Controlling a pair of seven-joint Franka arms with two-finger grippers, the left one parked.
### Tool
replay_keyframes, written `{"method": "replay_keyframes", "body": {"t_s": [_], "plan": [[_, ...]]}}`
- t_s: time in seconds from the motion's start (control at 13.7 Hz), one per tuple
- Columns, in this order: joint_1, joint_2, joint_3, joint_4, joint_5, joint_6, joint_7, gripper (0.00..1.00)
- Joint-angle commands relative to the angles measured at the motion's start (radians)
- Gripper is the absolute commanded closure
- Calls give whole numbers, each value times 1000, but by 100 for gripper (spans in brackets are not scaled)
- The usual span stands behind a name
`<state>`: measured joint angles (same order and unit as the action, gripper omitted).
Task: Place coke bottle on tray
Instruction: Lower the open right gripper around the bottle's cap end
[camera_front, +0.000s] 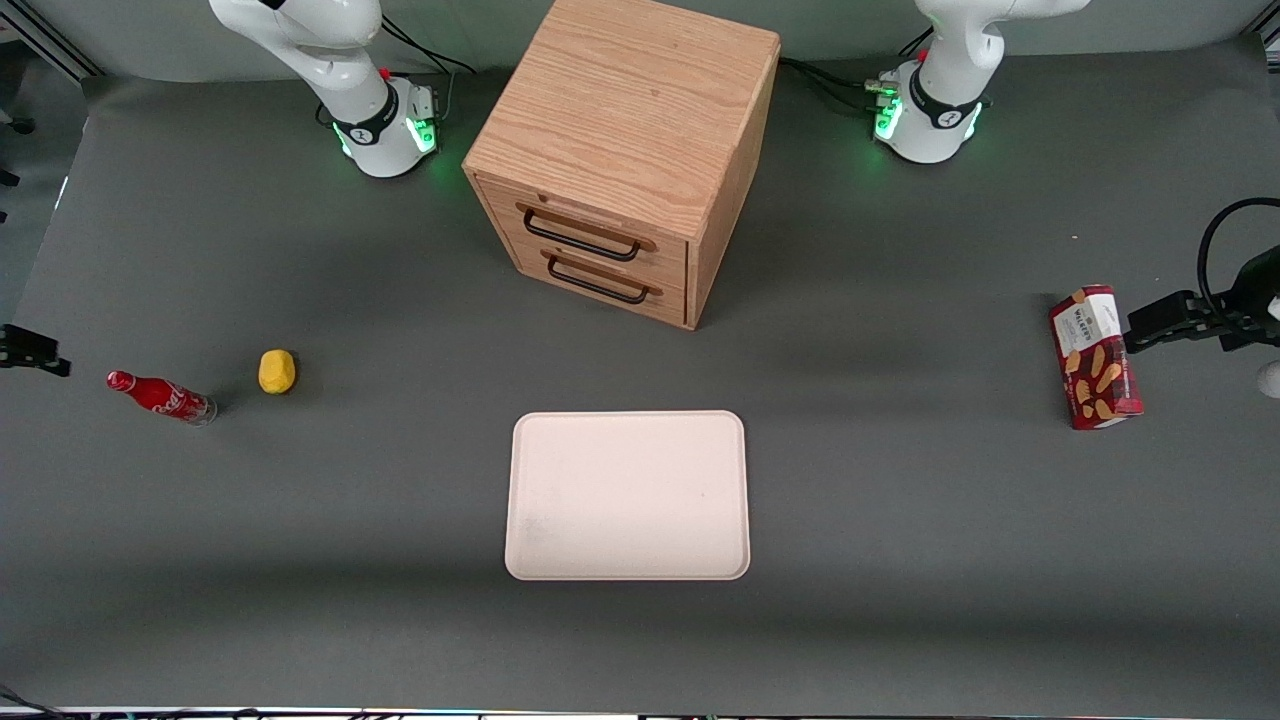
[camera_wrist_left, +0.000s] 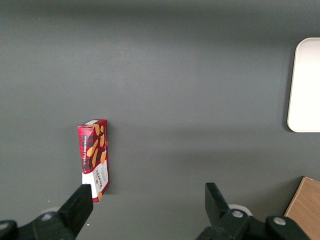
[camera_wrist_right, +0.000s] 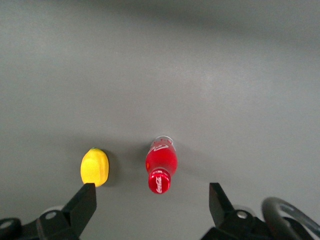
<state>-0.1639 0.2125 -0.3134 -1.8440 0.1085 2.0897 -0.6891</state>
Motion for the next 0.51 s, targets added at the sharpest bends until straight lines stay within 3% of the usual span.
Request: {"method": "replay_keyframes", "body": {"t_s": [0.0,0.44], "plan": [[21,-45,-19,-151,17,157,16,0],[20,-35,-21,-279,25,326,6,0]]}}
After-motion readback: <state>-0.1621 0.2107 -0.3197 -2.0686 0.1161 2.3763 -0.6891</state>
